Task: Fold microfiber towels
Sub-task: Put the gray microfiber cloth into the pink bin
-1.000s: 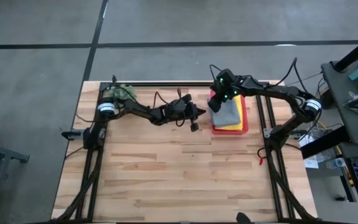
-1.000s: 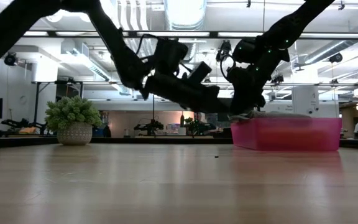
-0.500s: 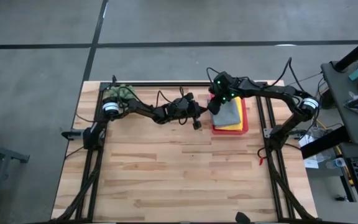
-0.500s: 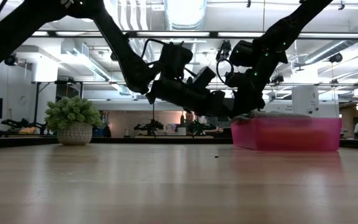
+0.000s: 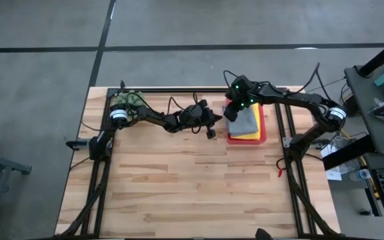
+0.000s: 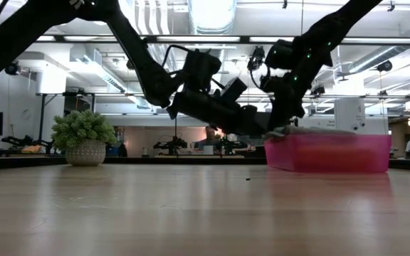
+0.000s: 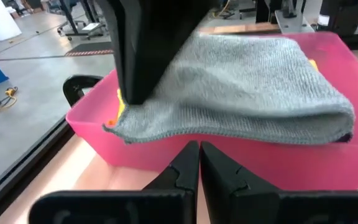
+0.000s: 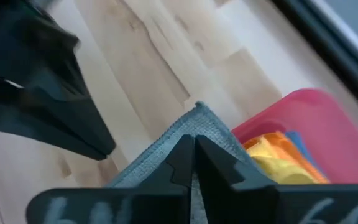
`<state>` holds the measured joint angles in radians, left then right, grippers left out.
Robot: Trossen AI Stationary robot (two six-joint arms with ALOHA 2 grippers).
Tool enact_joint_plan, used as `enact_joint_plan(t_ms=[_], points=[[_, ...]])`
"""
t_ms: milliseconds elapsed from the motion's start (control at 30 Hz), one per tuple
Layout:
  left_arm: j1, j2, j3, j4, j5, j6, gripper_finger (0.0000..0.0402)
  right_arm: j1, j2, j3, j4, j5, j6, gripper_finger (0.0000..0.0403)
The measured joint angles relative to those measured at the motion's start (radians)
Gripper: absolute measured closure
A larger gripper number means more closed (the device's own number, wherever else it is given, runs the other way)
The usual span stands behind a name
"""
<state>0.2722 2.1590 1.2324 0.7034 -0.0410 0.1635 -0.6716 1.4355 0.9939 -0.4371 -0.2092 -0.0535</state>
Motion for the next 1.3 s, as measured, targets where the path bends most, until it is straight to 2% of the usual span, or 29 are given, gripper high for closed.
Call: enact_joint_plan(t_ms=[500, 767, 1200, 1300], points=[[0.03, 0.0, 0.014, -0.005, -0.002, 0.0, 0.0402, 0.026, -0.139, 0.0, 0.046, 0.002, 0.029, 0.0394], [0.072, 0.0, 0.033, -0.004, 0.021, 0.0, 0.0402, 0.037, -0.093, 0.0, 0.109, 0.046, 0.026, 0.0394], [0.053, 0.0, 0.031, -0.005, 0.031, -0.003, 0.0402, 0.043, 0.006, 0.0, 0.153, 0.057, -0.004, 0.0394], [0.045, 0.0, 0.031, -0.005, 0.036, -0.02, 0.0402, 0.043, 0.013, 0.0, 0.161, 0.089, -0.013, 0.0394]])
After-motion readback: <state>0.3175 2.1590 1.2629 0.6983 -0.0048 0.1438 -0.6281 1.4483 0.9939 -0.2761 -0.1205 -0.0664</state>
